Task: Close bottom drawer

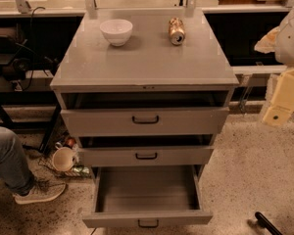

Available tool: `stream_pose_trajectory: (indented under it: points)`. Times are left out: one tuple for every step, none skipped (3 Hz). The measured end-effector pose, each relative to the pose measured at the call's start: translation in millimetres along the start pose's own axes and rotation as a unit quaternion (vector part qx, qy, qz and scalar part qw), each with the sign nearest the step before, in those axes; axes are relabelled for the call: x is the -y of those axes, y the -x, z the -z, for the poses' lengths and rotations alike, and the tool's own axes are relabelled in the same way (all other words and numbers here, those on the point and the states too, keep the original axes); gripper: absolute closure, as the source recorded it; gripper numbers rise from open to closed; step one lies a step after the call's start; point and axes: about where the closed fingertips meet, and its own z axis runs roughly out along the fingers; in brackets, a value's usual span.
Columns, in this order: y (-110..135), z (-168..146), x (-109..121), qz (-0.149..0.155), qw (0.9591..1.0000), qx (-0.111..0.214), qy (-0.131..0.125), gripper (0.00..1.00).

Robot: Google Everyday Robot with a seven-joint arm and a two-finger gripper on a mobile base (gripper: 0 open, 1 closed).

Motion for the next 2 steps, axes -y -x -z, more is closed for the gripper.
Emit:
stream_pose_trajectory:
  points:
    - [0, 0, 0, 0.0, 1.0, 0.0, 0.0, 0.0]
    - [-5, -32, -23, -0.012, 0.999, -0.017, 0.039, 0.0]
